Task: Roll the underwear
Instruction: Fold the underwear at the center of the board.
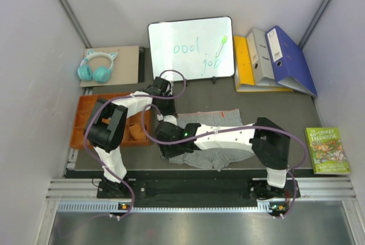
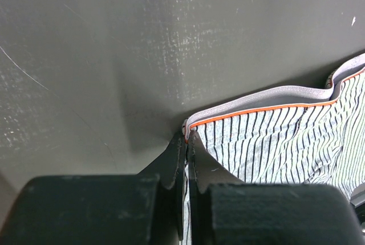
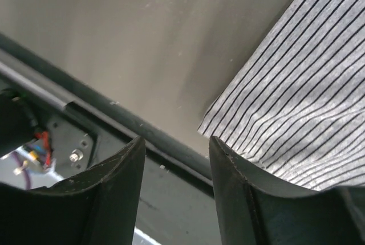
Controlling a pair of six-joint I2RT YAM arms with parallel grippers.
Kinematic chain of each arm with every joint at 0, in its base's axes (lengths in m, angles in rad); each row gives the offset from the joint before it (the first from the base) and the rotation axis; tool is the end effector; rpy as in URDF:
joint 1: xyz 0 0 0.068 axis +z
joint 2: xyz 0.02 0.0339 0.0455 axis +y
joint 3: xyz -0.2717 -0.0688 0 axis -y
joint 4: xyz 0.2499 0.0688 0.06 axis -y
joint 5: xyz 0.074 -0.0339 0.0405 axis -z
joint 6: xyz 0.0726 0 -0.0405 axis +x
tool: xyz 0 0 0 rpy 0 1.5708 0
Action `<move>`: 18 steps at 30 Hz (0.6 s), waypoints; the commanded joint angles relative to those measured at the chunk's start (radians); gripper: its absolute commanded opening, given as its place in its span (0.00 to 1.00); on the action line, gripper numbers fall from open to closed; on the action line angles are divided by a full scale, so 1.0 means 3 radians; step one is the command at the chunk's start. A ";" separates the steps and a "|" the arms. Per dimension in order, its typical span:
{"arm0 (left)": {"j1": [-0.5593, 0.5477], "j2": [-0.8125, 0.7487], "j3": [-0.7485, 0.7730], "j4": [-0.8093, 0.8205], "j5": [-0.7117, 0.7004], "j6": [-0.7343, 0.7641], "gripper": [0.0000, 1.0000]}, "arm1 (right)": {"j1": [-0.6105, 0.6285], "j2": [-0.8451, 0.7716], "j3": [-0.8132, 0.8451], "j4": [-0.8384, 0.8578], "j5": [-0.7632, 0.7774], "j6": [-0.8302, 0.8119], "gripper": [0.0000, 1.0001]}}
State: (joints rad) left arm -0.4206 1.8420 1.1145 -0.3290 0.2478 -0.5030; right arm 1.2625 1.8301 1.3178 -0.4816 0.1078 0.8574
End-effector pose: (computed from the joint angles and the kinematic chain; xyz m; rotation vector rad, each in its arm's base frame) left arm 0.3491 -0.1756 0.1282 -0.0231 2.7242 -0.6226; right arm 0.1339 0.3946 0.1834 -0.5007 2.6528 0.6275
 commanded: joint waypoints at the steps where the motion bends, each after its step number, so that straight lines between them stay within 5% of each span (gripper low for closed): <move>1: -0.0014 0.0058 0.0028 -0.0028 0.0089 -0.0041 0.00 | 0.0041 0.0204 0.0326 -0.0261 0.0157 0.0021 0.49; 18: -0.0009 -0.0029 0.0069 -0.0054 0.0191 -0.0077 0.00 | 0.0117 0.0818 0.0721 -0.0757 0.0382 0.0031 0.37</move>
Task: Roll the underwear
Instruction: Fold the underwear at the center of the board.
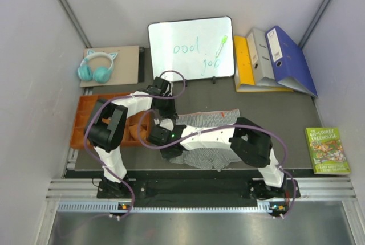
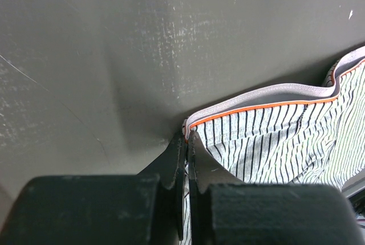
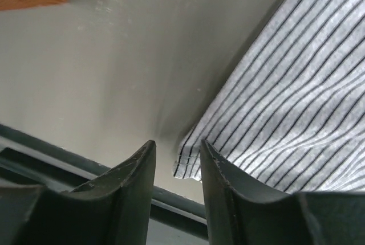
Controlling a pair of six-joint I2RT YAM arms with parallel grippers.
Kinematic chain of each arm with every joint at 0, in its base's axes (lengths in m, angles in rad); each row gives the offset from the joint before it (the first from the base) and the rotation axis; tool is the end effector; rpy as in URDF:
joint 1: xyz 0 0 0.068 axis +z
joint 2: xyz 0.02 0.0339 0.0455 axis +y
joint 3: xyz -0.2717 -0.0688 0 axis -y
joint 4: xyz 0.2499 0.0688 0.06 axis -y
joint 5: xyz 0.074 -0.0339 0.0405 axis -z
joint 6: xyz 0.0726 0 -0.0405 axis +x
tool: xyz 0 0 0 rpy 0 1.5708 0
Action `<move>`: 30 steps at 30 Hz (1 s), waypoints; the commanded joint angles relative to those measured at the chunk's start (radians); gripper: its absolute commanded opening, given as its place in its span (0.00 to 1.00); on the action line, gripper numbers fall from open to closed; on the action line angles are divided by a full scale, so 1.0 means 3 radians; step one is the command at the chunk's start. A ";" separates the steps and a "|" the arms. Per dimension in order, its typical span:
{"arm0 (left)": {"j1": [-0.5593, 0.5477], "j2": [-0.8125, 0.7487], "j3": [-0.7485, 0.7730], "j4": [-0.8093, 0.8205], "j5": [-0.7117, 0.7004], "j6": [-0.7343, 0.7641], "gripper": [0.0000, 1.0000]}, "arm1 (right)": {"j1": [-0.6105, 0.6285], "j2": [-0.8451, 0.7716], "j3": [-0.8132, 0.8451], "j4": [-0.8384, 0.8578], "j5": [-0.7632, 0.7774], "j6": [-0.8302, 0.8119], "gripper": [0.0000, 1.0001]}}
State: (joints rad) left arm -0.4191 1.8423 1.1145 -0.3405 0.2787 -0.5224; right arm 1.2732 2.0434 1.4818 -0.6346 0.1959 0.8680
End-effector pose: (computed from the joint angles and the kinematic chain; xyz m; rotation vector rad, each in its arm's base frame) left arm 0.3469 -0.1764 0.1278 -0.0430 2.7444 -0.6622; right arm 0.1426 0.4168 0.1380 -0.5075 2.7270 0.3305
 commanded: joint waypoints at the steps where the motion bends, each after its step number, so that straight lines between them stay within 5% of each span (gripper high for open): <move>1: -0.0014 -0.0031 0.0069 -0.0016 0.0094 -0.0017 0.00 | 0.0082 0.0127 0.0179 -0.0262 0.0083 -0.0004 0.35; 6: -0.0020 -0.0031 0.0079 -0.0046 0.0079 -0.0007 0.00 | 0.0128 0.0204 0.0189 -0.0344 0.0058 0.0021 0.25; 8: -0.0019 -0.0026 0.0079 -0.0056 0.0053 0.0003 0.00 | 0.0128 0.0219 0.0153 -0.0319 0.0032 0.0016 0.07; 10: -0.0020 -0.0026 0.0094 -0.0092 0.0027 0.0018 0.00 | 0.0128 0.0204 0.0138 -0.0314 0.0027 0.0021 0.00; 23: -0.0004 -0.0112 0.0125 -0.0440 -0.0371 0.0202 0.00 | 0.0174 -0.0654 -0.0301 0.0126 -0.0136 -0.0035 0.00; 30: 0.0026 -0.0450 -0.0216 -0.0389 -0.0193 0.0105 0.00 | 0.0179 -0.1089 -0.0654 0.0285 -0.0177 -0.0040 0.00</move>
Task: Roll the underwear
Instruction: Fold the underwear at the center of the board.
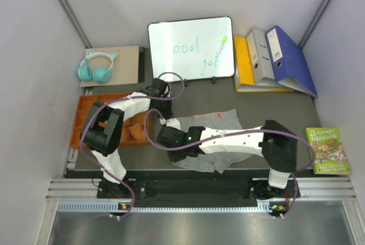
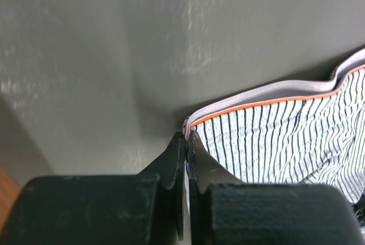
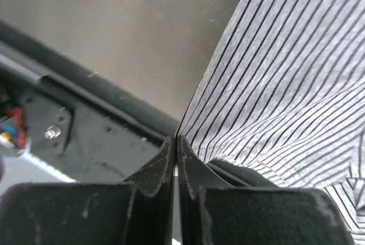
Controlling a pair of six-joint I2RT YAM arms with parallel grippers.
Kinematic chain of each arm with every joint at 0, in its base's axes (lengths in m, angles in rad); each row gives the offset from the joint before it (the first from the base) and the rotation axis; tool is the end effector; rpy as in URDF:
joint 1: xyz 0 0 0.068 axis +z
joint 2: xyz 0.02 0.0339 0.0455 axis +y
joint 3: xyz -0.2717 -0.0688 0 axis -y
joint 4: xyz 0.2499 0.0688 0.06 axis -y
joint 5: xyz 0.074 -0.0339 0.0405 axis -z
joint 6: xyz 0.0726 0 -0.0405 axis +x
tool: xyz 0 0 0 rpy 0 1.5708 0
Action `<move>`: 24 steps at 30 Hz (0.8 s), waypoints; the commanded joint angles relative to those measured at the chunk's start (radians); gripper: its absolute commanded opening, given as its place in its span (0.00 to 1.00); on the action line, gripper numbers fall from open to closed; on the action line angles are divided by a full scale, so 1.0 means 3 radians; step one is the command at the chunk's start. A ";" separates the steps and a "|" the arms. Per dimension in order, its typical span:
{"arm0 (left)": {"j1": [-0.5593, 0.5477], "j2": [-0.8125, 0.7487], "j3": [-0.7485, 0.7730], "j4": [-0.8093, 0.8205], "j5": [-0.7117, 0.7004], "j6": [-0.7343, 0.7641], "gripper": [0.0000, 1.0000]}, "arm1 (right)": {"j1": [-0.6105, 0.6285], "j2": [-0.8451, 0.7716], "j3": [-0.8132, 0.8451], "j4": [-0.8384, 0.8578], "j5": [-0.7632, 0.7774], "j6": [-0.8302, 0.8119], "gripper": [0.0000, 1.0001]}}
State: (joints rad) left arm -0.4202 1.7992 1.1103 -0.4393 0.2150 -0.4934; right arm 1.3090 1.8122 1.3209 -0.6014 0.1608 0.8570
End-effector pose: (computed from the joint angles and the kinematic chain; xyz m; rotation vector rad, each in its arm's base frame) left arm 0.3357 -0.1670 0.1346 -0.0344 2.7878 -0.5465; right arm 0.1149 0.3840 0.1830 -0.5610 2.6797 0.4859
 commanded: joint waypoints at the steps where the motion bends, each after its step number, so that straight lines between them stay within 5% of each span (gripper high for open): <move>1: 0.0045 -0.0362 -0.0249 -0.0049 0.0035 -0.0002 0.00 | 0.0054 -0.0344 -0.0138 0.0179 -0.0045 -0.0003 0.00; 11: 0.0250 -0.1165 -0.0321 -0.0269 0.0061 -0.0130 0.00 | 0.0004 -0.0559 -0.0246 0.0072 0.0077 -0.0060 0.00; 24: 0.0194 -0.1258 -0.0127 -0.0101 0.0286 -0.0518 0.00 | -0.0696 -0.1413 -0.0798 -0.0255 0.0364 -0.0141 0.00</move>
State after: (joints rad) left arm -0.3462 1.4353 1.0183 -0.5453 0.2520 -0.5713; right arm 1.1587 1.4746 1.1187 -0.6159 0.2119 0.8303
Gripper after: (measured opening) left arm 0.022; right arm 0.007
